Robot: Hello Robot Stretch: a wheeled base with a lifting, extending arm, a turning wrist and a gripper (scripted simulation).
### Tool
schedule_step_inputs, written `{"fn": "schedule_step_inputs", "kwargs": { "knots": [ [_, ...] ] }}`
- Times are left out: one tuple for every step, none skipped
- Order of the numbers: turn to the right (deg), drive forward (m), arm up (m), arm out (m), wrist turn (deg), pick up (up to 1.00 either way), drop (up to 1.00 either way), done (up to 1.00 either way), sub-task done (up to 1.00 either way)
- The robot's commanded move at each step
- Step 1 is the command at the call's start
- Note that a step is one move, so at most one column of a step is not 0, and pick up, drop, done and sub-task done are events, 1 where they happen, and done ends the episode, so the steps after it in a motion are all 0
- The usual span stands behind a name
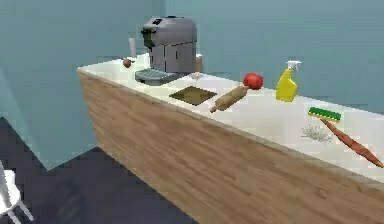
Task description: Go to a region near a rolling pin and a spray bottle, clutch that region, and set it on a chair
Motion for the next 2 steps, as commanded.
{"fn": "schedule_step_inputs", "kwargs": {
  "knots": [
    [-24.0, 0.0, 0.0, 0.0, 0.0, 0.0, 0.0, 0.0, 0.0],
    [0.0, 0.6, 0.0, 0.0, 0.0, 0.0, 0.0, 0.0, 0.0]
  ]
}}
